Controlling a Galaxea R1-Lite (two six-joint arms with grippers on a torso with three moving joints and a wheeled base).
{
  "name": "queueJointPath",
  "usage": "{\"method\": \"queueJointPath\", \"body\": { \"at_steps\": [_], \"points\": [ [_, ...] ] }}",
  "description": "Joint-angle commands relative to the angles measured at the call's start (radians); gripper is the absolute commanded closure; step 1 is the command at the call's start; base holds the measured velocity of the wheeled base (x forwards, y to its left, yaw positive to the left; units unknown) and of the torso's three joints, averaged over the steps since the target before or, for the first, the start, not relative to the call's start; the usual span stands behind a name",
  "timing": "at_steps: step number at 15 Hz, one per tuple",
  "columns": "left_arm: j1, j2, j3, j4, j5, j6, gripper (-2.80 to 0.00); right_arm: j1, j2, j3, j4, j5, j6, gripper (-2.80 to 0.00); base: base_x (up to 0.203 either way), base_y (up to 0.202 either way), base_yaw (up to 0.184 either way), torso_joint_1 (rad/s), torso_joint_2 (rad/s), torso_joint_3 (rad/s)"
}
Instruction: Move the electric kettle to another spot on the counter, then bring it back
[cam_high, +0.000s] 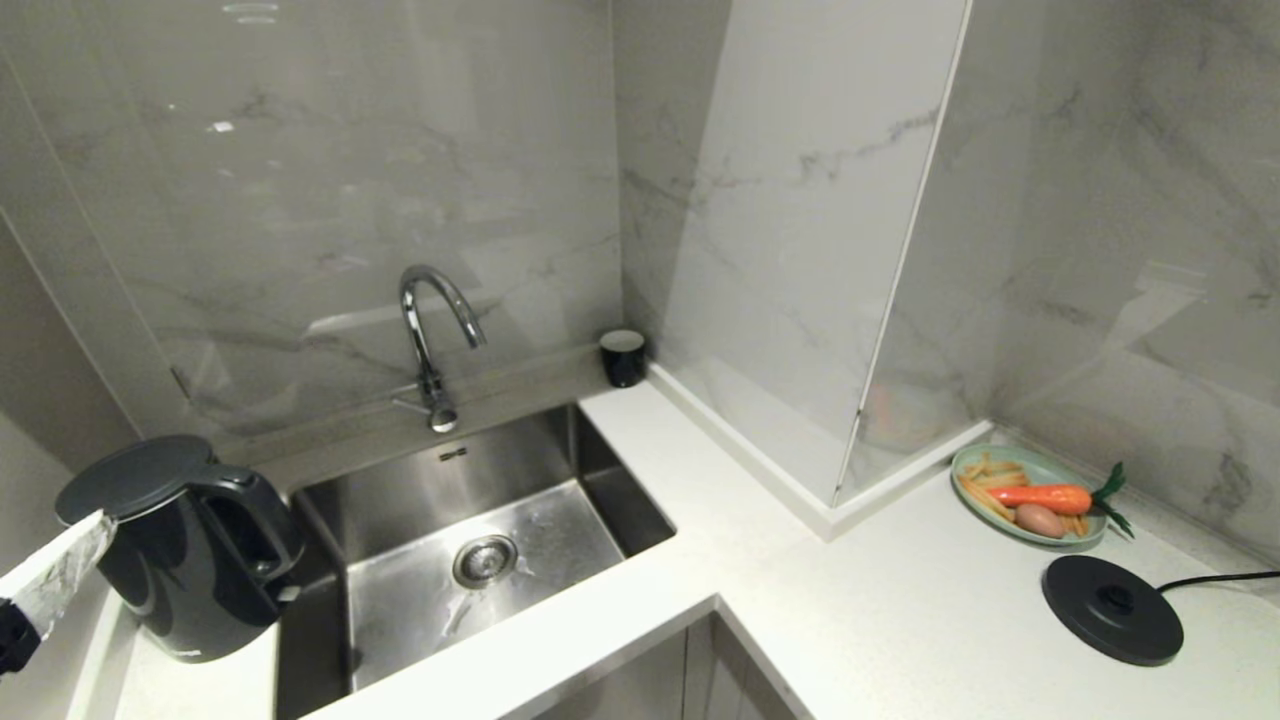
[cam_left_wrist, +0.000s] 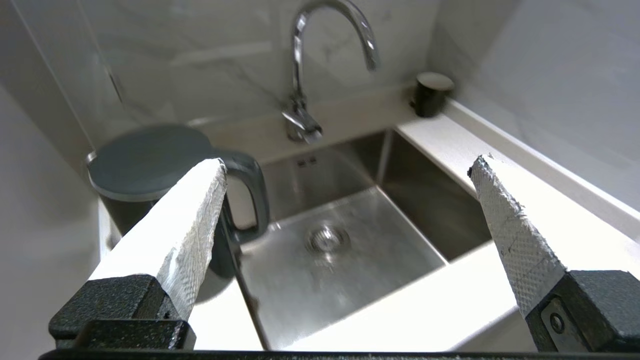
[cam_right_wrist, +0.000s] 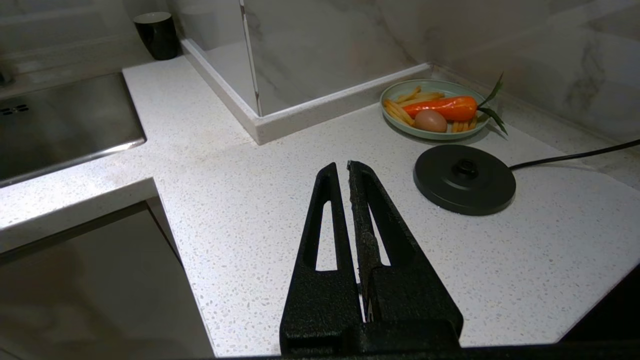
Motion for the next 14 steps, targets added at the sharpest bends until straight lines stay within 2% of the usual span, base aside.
{"method": "queueJointPath", "body": {
  "at_steps": [1, 3, 4, 5, 8, 12, 14],
  "points": [
    [-0.002, -0.185, -0.048, 0.153, -0.006, -0.001, -2.8, 0.0, 0.0, 0.0, 0.0, 0.0, 0.0, 0.0, 0.0, 0.0, 0.0, 0.0, 0.0, 0.0],
    [-0.007, -0.255, -0.12, 0.305, -0.013, -0.001, -2.8, 0.0, 0.0, 0.0, 0.0, 0.0, -0.002, 0.0, 0.0, 0.0, 0.0, 0.0, 0.0, 0.0],
    [-0.024, -0.286, -0.163, 0.401, -0.028, -0.002, -2.8, 0.0, 0.0, 0.0, 0.0, 0.0, 0.0, 0.0, 0.0, 0.0, 0.0, 0.0, 0.0, 0.0],
    [-0.071, -0.325, -0.19, 0.471, -0.049, -0.003, -2.8, 0.0, 0.0, 0.0, 0.0, 0.001, -0.001, 0.0, 0.0, 0.0, 0.0, 0.0, 0.0, 0.0],
    [-0.147, -0.438, -0.232, 0.592, -0.062, -0.001, -2.8, 0.0, 0.0, 0.0, 0.0, 0.0, 0.0, 0.0, 0.0, 0.0, 0.0, 0.0, 0.0, 0.0],
    [-0.168, -0.556, -0.219, 0.648, -0.053, 0.016, -2.8, 0.0, 0.0, 0.0, 0.0, 0.0, 0.0, 0.0, 0.0, 0.0, 0.0, 0.0, 0.0, 0.0],
    [-0.172, -0.634, -0.166, 0.719, -0.052, 0.032, -2.8, 0.0, 0.0, 0.0, 0.0, 0.001, 0.0, 0.0, 0.0, 0.0, 0.0, 0.0, 0.0, 0.0]
  ]
}}
